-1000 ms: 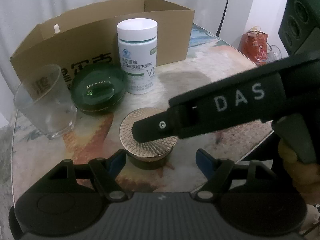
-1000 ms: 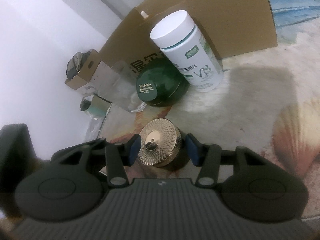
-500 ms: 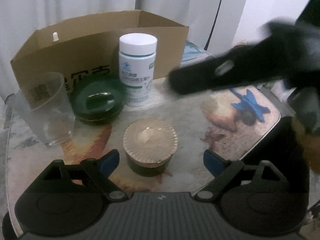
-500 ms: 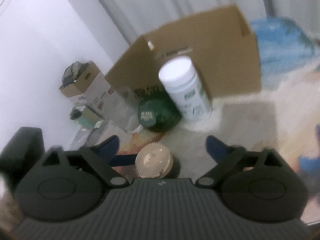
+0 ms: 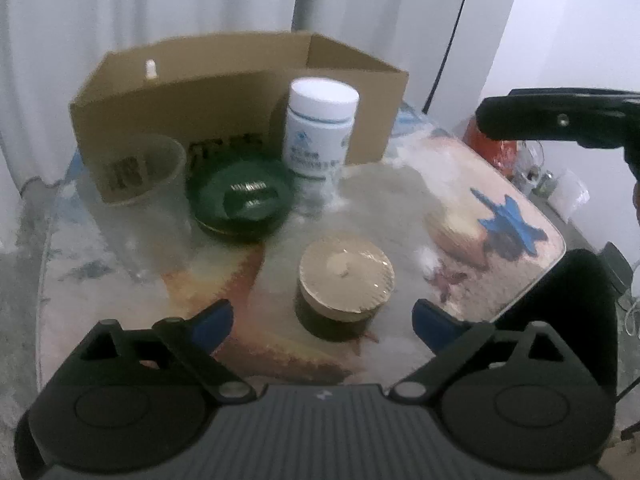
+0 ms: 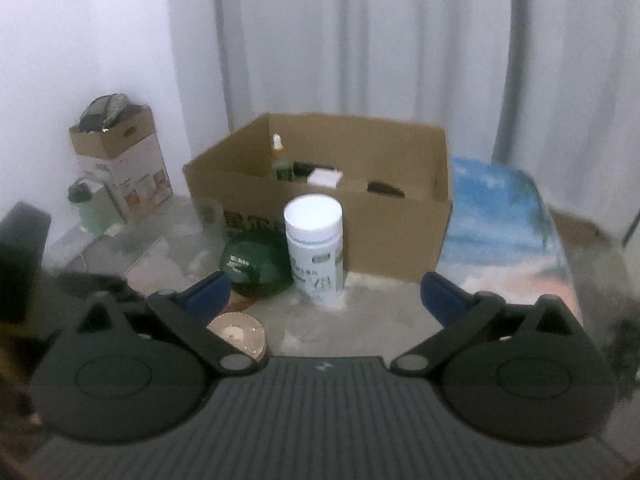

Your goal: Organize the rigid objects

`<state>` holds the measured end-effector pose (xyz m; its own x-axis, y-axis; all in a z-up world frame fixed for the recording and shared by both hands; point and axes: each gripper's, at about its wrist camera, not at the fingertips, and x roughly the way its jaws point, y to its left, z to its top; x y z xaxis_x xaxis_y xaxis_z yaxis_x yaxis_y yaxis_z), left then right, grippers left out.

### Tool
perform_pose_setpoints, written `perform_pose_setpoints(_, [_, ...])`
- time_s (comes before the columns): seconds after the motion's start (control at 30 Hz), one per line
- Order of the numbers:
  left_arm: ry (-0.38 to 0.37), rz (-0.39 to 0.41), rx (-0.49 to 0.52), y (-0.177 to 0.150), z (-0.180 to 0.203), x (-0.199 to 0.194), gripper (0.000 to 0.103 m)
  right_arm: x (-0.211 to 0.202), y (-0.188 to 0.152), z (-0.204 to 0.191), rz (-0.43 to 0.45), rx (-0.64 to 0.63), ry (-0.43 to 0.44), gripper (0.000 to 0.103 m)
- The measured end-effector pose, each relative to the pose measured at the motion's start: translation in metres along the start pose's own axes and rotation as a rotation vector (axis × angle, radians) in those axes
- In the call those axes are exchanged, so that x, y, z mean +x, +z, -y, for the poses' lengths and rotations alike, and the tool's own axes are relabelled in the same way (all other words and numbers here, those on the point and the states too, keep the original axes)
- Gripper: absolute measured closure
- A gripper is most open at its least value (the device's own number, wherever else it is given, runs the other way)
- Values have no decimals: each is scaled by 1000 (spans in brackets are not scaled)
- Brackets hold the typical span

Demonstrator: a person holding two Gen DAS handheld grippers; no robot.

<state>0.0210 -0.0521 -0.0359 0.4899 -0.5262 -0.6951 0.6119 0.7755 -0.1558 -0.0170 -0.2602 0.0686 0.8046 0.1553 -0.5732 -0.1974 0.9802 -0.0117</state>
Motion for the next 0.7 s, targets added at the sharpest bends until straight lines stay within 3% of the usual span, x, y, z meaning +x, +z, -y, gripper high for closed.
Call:
perform_pose_setpoints(0.17, [16, 50, 19, -6, -3, -6, 0, -15, 2, -9, 85, -110, -79, 1])
perform_pose_setpoints(0.27, [21, 38, 33, -7, -3, -4, 0, -18, 1, -12, 115, -162, -45, 1])
perform_pose_setpoints(0.47, [54, 36, 121, -10, 14, 1, 1, 2, -12, -15, 63, -21, 36, 1])
perform_pose_setpoints(0.7, [69, 23, 163, -13, 21, 13, 13, 42, -39, -19, -24, 142, 141, 3])
